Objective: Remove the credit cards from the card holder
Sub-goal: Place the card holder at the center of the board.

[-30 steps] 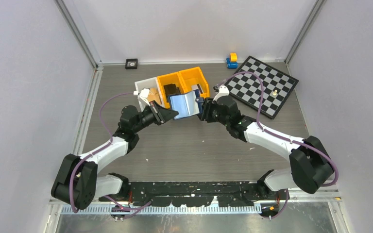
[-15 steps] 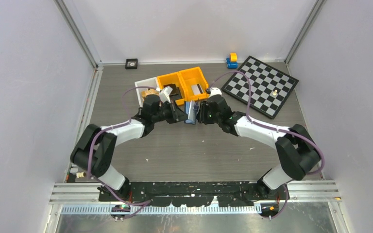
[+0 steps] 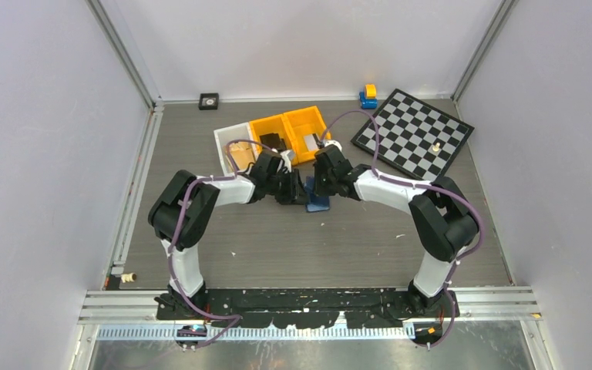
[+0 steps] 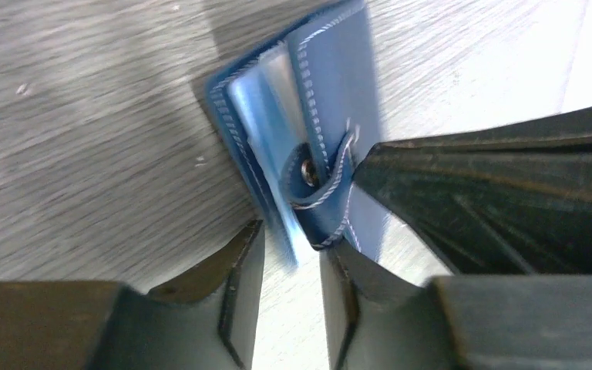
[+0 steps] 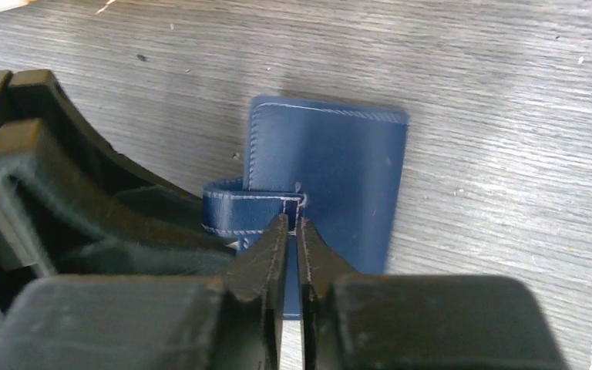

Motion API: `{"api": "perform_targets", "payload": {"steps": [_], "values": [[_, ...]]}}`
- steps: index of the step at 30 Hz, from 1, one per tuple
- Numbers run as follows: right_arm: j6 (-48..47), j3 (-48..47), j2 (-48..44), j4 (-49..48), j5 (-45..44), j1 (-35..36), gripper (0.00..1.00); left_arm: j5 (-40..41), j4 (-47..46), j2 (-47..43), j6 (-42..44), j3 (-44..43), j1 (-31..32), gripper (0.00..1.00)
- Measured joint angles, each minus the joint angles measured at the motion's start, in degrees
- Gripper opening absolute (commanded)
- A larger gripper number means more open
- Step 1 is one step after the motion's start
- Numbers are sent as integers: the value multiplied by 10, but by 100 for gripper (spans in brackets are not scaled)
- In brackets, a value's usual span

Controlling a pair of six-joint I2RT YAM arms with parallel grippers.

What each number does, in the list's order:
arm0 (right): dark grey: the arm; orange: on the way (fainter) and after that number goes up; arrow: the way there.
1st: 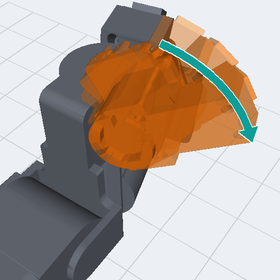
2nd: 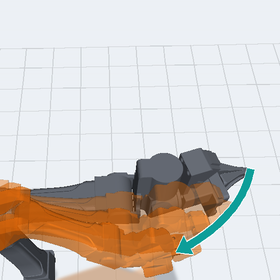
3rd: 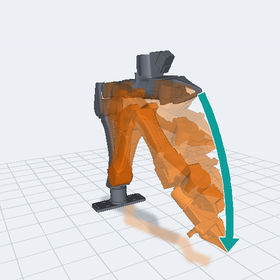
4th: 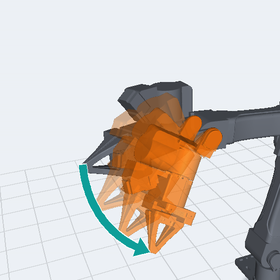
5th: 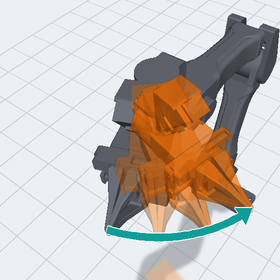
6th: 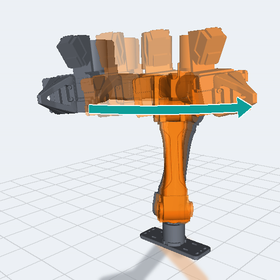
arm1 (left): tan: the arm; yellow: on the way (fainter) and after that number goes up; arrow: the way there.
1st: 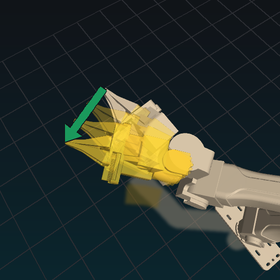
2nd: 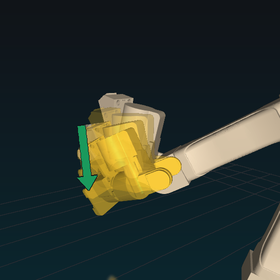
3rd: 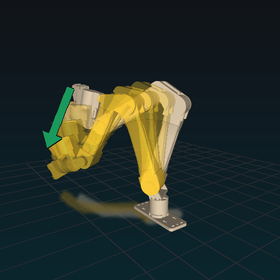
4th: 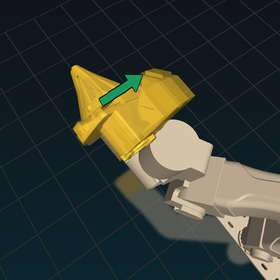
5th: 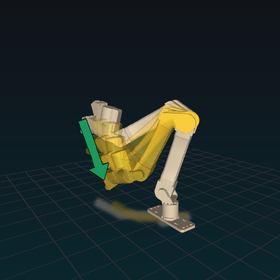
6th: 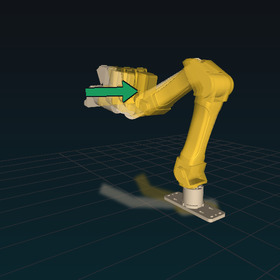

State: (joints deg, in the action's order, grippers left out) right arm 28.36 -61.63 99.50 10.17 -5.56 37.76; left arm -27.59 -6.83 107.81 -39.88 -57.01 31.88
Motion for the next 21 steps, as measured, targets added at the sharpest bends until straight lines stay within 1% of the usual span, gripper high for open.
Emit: {"api": "perform_targets", "payload": {"steps": [1, 2, 4, 8, 10, 14, 17, 21], "values": [[2, -5, 8, 3, 3, -2, 8, 8, 10, 0, 3, -2, 0, 53], [5, -10, 17, 5, 7, -5, 6, 11, 17, 0, 0, -2, 0, 56], [9, -15, 33, 8, 15, -9, 4, 20, 26, -10, 4, -6, 0, 58], [16, -21, 47, 10, 27, -15, 4, 63, 71, -42, 17, -2, 1, 59], [17, -22, 47, 10, 31, -15, 3, 83, 88, -63, 25, 5, 1, 57], [18, -22, 47, 10, 37, -15, 2, 96, 91, -102, 31, 21, 1, 48], [19, -22, 46, 10, 39, -15, 1, 91, 85, -97, 33, 21, 1, 44], [18, -11, 23, 11, 24, -15, 0, 82, 78, -63, 35, 16, 1, 36]]}}
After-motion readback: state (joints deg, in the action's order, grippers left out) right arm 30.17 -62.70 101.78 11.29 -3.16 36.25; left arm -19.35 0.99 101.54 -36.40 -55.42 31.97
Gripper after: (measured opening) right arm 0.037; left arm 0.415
